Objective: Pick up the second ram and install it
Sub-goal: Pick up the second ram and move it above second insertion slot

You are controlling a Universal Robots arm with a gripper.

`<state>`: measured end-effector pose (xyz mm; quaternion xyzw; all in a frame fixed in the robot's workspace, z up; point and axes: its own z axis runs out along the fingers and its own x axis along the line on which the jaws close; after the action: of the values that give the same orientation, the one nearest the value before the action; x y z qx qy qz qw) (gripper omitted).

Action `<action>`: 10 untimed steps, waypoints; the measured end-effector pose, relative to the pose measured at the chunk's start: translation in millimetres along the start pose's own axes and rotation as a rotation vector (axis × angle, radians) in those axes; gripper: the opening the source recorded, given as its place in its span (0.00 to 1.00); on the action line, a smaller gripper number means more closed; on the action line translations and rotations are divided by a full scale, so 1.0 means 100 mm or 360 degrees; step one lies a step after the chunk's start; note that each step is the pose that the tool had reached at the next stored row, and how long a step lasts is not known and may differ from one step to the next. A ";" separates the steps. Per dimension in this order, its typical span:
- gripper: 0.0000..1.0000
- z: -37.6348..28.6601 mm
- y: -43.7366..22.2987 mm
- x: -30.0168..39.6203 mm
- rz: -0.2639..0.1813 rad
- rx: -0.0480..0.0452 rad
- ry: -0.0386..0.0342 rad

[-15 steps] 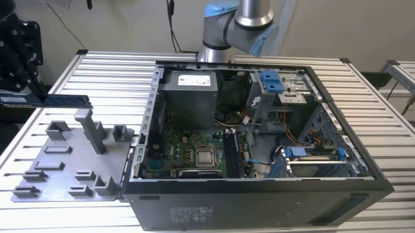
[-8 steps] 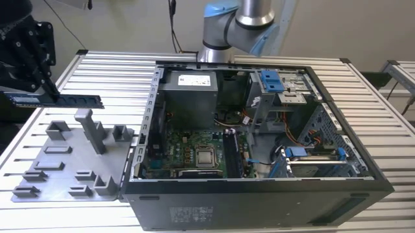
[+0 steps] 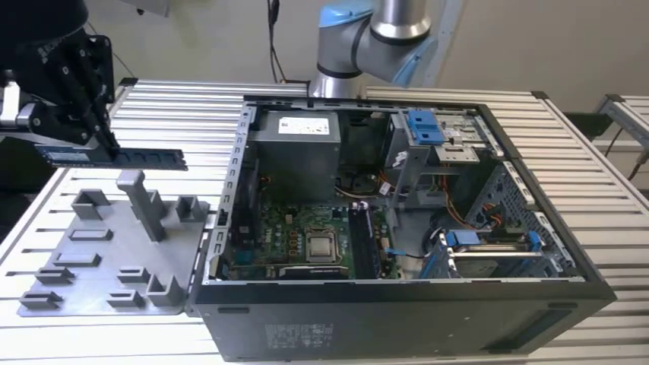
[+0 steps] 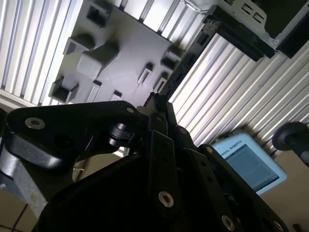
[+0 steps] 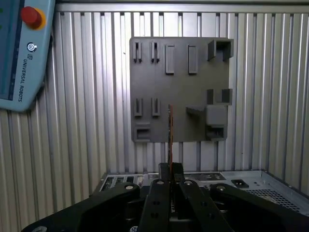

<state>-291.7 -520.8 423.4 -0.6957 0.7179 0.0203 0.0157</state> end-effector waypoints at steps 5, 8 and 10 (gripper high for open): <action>0.14 -0.001 -0.179 -0.005 0.0000 -0.0002 0.0000; 0.14 -0.002 -0.290 -0.009 0.0000 -0.0004 0.0000; 0.14 -0.002 -0.359 -0.011 0.0000 -0.0004 0.0000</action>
<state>-255.9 -520.8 423.4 -0.6957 0.7179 0.0212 0.0147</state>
